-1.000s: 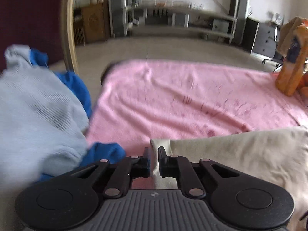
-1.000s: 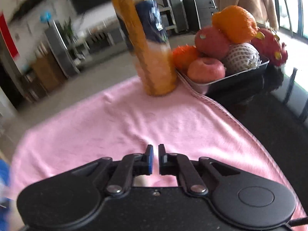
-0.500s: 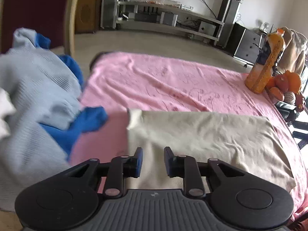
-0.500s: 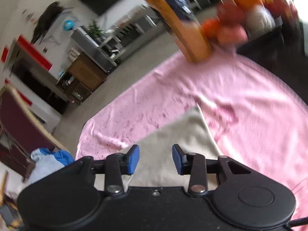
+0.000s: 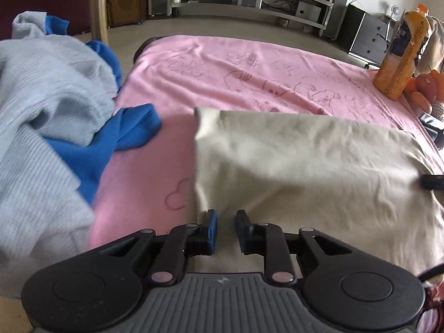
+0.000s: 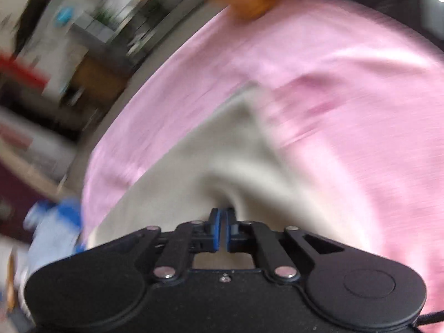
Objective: Fold clothes
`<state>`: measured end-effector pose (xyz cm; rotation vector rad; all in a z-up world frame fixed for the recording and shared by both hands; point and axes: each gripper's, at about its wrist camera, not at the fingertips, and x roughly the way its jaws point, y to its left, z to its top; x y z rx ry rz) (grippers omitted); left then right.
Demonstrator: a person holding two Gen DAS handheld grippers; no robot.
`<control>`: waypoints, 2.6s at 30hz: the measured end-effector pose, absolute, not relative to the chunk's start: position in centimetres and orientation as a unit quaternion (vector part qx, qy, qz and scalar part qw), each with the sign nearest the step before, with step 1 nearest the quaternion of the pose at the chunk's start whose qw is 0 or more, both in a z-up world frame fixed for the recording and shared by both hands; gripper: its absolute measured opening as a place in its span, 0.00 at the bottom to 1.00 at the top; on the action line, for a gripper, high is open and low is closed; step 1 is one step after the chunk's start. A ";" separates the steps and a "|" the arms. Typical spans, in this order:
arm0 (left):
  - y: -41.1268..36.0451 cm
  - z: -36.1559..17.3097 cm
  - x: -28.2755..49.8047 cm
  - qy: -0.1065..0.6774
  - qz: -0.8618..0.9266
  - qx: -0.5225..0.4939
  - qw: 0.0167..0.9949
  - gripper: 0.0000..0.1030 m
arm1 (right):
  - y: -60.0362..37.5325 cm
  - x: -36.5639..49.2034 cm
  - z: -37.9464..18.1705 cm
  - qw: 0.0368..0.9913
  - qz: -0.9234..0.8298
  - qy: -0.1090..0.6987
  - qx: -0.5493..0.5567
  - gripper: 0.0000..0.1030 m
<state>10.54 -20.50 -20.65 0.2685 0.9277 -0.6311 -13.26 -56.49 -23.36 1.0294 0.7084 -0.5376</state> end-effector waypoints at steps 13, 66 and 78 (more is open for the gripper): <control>-19.5 -18.5 5.7 0.404 -0.358 0.119 0.833 0.16 | -54.6 -19.5 -20.9 0.792 -0.202 0.270 0.509 0.31; -19.2 -18.7 3.1 0.423 -0.359 0.086 0.827 0.16 | -50.5 -22.7 -21.5 0.786 -0.205 0.272 0.516 0.28; -16.9 -20.3 3.5 0.459 -0.287 0.141 0.829 0.14 | -51.8 -24.4 -23.4 0.734 -0.318 0.276 0.534 0.00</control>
